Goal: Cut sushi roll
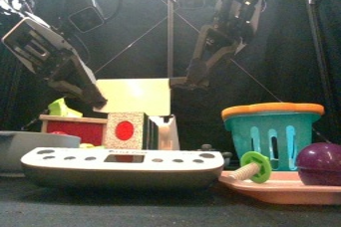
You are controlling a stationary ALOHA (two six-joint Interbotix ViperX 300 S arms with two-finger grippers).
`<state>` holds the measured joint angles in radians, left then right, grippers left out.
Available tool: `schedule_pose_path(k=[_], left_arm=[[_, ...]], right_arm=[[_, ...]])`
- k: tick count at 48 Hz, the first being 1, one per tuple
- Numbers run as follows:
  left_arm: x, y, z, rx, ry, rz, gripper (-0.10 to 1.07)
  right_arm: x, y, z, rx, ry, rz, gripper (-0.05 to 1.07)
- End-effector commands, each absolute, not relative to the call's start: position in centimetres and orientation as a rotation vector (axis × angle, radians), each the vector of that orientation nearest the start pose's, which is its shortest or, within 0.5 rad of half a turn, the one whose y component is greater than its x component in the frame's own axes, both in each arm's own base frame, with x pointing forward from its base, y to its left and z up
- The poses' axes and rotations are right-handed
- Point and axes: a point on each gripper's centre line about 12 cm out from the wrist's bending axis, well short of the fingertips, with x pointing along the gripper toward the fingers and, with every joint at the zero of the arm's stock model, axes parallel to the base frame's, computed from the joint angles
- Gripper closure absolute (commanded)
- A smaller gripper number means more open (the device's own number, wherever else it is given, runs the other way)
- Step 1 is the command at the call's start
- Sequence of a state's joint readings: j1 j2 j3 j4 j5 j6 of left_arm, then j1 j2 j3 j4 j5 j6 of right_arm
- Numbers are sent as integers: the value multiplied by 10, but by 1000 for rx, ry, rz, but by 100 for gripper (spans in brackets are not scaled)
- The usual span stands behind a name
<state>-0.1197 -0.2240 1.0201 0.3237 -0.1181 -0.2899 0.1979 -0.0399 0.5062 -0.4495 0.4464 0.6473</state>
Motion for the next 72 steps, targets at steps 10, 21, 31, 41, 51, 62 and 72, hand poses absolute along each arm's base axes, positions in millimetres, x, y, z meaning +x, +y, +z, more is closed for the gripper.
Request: schedule_pose_path(k=[10, 21, 31, 41, 51, 62, 72], left_arm=[[288, -41, 136, 62, 712, -166, 72], [288, -43, 136, 65, 710, -174, 72], [288, -43, 136, 64, 712, -172, 72], [288, -41, 136, 62, 712, -165, 72], [289, -40, 135, 64, 716, -164, 72], [291, -41, 143, 67, 694, -165, 72], [291, -41, 143, 70, 693, -167, 72]], right_arm=[[384, 59, 208, 83, 831, -72, 53], [384, 61, 207, 96, 825, -63, 54], [384, 60, 204, 95, 832, -66, 54], [384, 58, 201, 87, 839, -69, 54], [385, 59, 199, 86, 840, -69, 54], [381, 56, 213, 84, 819, -75, 54], [380, 56, 215, 81, 812, -74, 54]])
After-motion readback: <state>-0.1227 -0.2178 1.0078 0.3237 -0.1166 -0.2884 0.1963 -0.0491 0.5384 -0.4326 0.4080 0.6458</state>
